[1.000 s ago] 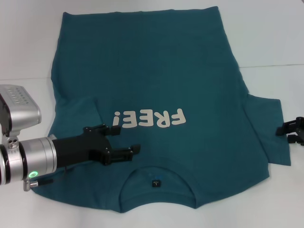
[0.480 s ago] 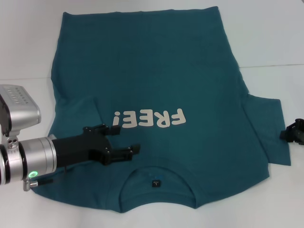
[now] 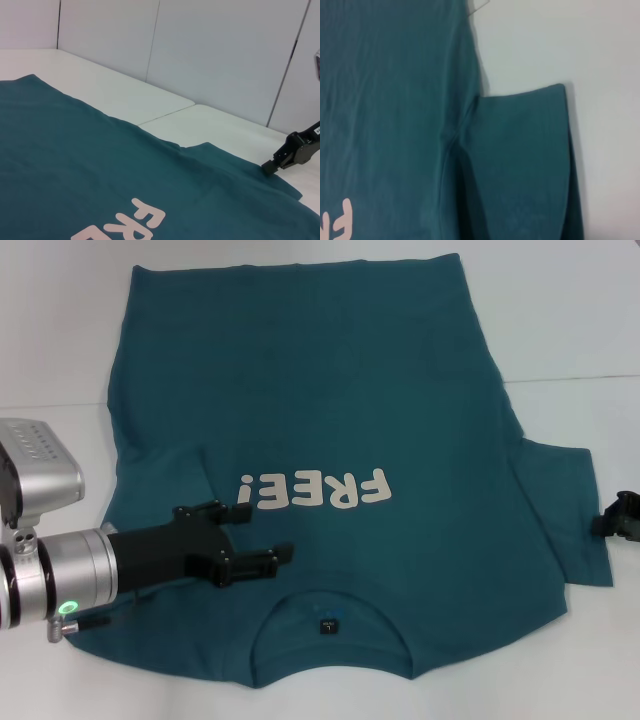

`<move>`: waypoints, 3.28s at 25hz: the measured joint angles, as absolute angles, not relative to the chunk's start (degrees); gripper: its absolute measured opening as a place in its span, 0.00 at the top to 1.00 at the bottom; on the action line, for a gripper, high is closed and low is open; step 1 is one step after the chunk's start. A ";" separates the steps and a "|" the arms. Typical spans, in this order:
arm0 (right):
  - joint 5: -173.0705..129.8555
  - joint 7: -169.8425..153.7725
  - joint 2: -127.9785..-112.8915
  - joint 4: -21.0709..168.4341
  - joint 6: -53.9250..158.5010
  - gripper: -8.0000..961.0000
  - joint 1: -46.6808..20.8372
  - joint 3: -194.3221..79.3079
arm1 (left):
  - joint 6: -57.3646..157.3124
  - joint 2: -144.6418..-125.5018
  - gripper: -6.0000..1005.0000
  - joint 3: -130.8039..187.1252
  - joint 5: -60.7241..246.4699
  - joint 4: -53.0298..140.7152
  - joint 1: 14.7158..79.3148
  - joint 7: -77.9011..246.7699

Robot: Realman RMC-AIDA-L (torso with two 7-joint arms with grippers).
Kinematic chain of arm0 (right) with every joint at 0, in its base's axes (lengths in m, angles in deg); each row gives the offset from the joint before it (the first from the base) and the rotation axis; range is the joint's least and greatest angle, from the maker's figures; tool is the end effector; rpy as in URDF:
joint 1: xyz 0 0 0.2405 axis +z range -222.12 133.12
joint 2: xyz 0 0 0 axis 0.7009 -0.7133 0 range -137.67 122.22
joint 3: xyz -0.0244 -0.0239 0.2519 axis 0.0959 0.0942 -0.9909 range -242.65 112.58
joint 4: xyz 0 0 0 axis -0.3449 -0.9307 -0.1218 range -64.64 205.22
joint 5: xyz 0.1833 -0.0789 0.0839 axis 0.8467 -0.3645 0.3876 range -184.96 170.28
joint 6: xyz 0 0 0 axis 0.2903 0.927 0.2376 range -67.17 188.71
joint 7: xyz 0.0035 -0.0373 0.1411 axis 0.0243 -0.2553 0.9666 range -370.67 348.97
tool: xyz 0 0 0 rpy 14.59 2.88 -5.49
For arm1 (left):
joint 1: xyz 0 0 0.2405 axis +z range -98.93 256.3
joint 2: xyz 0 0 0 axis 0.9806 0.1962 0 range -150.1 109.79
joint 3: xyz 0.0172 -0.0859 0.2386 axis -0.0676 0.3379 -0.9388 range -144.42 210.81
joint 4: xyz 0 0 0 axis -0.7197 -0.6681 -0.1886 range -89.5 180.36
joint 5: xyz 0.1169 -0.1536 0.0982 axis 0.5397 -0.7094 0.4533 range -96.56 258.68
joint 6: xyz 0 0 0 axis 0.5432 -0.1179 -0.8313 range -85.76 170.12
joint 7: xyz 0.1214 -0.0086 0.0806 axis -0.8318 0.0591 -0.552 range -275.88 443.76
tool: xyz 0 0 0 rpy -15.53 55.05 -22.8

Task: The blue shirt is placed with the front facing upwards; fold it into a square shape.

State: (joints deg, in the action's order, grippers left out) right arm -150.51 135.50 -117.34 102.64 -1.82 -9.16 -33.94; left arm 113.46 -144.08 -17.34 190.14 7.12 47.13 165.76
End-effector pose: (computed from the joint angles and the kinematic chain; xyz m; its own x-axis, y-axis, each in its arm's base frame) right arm 0.3685 0.3835 0.0700 -0.0208 -0.8313 -0.5554 -0.9612 0.1693 -0.2175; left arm -0.2412 0.3615 -0.0486 0.7998 0.3610 0.4796 0.5152 -0.8229 -0.2397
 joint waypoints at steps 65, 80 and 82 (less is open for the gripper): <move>-149.55 138.36 -113.18 121.35 -14.12 0.99 -10.41 -35.33 | 116.43 -143.90 0.13 -17.20 189.34 5.29 47.61 166.12; -150.28 139.24 -113.33 124.69 -19.14 0.99 -8.93 -34.73 | 117.18 -144.00 0.13 -17.26 189.34 4.63 47.75 166.12; -150.90 139.25 -113.51 124.94 -20.03 0.99 -8.22 -34.67 | 117.22 -144.00 0.13 -17.25 189.34 4.51 47.75 166.12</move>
State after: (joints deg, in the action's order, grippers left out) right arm -150.90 139.25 -113.51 124.94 -20.03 -8.22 -34.67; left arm 117.22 -144.00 -17.25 189.34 4.51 47.75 166.12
